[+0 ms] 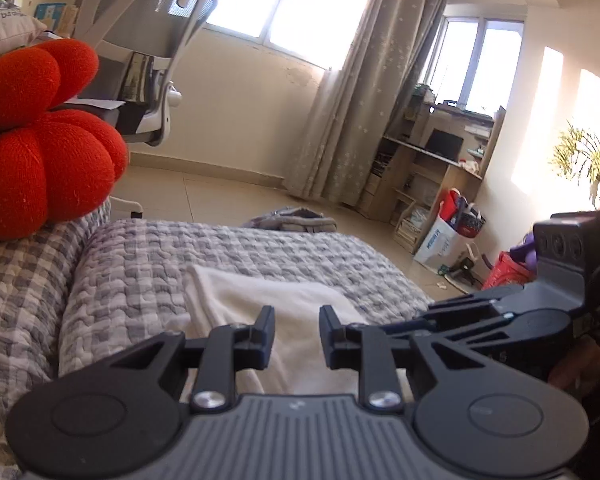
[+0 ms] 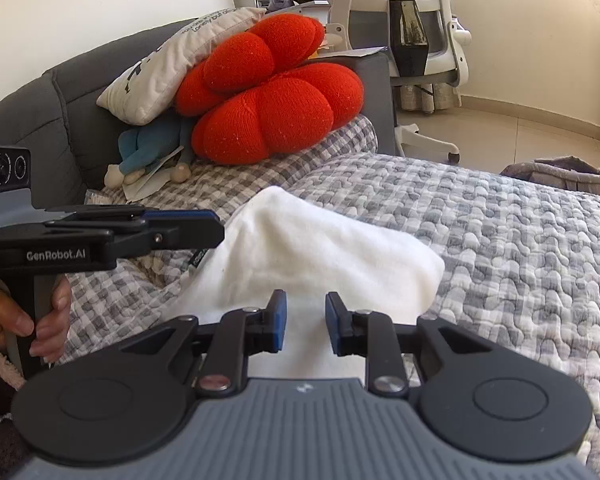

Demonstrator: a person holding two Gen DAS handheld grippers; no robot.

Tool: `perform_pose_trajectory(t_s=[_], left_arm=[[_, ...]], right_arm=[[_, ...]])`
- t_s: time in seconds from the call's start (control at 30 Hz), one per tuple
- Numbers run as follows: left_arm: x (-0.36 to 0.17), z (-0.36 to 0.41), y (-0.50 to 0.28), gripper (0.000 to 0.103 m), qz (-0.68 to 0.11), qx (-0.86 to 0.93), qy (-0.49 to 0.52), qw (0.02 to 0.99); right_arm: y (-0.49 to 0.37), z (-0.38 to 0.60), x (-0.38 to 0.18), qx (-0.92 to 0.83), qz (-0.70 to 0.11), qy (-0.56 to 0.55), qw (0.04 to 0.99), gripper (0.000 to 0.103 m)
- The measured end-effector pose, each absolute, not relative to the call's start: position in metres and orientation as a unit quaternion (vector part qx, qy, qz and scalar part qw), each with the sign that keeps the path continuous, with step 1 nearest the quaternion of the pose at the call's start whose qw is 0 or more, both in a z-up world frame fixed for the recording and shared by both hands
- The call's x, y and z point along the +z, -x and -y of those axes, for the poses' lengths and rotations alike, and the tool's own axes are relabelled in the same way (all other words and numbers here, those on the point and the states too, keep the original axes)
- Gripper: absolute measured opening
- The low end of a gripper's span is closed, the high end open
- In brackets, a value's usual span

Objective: Fold clothes

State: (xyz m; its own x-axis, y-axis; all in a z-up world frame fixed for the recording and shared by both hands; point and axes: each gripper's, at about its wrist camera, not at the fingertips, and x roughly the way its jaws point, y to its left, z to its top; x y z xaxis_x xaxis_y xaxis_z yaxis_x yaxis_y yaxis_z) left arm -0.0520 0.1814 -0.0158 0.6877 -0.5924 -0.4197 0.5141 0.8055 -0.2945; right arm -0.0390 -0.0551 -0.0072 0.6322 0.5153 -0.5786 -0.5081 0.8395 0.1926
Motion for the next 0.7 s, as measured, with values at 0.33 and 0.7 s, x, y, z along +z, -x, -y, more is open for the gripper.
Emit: perform_pose_trajectory(t_s=[0.33, 0.7], left_arm=[[-0.049, -0.194, 0.072, 0.024, -0.313, -0.308, 0.081, 0.895], [0.008, -0.173, 0.045, 0.061, -0.233, -0.301, 0.031, 0.924]], right_arm=[[0.066, 0.059, -0.021, 0.28, -0.378, 0.027, 0.882, 0.025], [0.04, 0.072, 0.007, 0.25, -0.331, -0.002, 0.91, 0.043]])
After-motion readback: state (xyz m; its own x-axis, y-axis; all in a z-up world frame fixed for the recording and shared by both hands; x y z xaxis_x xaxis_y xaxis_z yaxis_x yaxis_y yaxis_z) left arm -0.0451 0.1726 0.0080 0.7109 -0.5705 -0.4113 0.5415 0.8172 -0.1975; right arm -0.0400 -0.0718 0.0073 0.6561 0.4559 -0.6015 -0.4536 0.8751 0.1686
